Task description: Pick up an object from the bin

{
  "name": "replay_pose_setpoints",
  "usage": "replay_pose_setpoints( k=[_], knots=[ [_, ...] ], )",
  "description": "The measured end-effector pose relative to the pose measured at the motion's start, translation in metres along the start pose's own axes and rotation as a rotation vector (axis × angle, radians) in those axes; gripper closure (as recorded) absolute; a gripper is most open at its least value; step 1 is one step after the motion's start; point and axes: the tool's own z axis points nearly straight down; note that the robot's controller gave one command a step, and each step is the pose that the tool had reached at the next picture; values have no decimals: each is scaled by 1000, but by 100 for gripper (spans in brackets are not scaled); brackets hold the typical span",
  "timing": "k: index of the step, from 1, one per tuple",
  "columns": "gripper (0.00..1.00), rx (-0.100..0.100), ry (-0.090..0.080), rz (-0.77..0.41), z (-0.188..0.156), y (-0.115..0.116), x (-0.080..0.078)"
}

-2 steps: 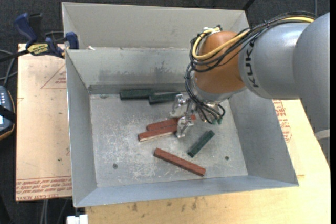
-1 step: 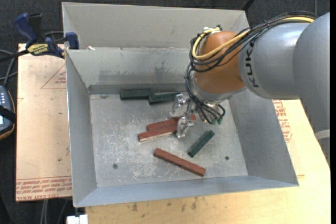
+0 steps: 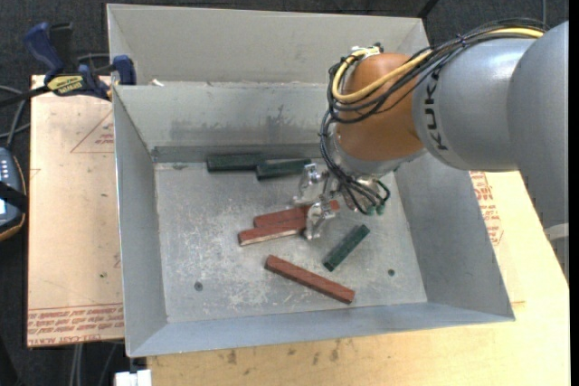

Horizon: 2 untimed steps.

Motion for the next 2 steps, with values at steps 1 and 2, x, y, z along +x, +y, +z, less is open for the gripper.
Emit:
replay_pose_setpoints(
  k=[1,2],
  knots=[
    [100,-2,22,-1,-15,1,5],
    [100,-1,21,0,-33,0,4]
  ],
)
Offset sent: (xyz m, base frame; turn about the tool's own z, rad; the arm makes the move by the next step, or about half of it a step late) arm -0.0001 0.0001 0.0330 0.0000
